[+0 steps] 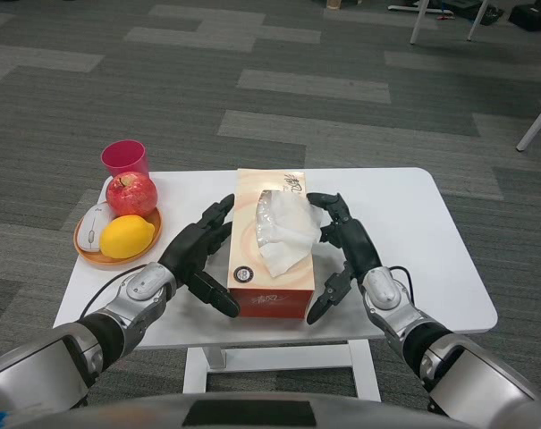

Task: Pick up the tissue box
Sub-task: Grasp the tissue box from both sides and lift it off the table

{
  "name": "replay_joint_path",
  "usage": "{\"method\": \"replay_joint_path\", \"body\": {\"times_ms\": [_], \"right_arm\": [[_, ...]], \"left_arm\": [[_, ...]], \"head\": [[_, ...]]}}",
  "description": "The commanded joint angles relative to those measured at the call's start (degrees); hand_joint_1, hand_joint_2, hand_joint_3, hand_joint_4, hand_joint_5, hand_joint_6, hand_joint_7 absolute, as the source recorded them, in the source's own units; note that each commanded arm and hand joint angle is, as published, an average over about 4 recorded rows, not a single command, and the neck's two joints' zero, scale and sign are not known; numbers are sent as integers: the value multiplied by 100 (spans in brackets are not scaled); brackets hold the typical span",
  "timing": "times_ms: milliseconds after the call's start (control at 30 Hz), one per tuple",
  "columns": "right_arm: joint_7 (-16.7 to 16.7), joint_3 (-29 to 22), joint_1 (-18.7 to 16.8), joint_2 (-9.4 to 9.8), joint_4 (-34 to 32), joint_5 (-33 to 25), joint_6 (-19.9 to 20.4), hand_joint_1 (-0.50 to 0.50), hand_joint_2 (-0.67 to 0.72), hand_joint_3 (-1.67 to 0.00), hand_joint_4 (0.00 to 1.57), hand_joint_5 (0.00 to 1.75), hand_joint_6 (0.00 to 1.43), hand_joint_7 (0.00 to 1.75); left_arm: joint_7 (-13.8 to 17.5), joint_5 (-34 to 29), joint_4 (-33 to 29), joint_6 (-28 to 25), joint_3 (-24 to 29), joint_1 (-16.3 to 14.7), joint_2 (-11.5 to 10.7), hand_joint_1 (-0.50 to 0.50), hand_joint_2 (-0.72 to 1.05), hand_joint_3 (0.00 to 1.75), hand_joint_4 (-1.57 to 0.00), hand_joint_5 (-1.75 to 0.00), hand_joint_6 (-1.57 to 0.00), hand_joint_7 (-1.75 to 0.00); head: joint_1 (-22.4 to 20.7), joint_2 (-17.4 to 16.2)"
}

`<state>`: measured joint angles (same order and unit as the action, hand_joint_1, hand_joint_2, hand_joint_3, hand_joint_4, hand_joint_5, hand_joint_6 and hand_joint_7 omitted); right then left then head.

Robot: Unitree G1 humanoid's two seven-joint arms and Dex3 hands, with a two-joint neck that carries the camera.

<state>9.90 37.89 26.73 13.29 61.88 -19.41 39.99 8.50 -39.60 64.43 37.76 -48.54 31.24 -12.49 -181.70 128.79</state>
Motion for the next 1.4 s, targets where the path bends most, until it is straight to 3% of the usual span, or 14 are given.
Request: {"method": "replay_joint_path", "body": {"times_ms": [33, 200, 1033, 1400], "right_arm": [[-162, 177, 61, -160, -73, 113, 106, -21, 41, 0, 157, 126, 6, 84], [-155, 183, 70, -160, -84, 113, 106, -17, 41, 0, 157, 126, 6, 84], [-155, 124, 122, -123, -354, 113, 106, -17, 41, 0, 151, 126, 3, 84], [-155, 29, 91, -90, -561, 113, 106, -17, 34, 0, 137, 126, 3, 84]], "left_arm": [[-15, -42, -155, 78, -31, 145, 63, 50, 7, 0, 0, -31, 0, -3], [-11, -39, -258, 100, -18, 147, 63, 50, 7, 0, 0, -31, 0, -7], [38, -57, -772, 157, 55, 138, 25, 50, 7, 0, 0, -31, 0, -2], [42, -66, -1042, 161, 173, 81, -23, 50, 7, 0, 0, -31, 0, -3]], "head": [[-7, 3], [-2, 21], [-3, 37], [-26, 81]]}}
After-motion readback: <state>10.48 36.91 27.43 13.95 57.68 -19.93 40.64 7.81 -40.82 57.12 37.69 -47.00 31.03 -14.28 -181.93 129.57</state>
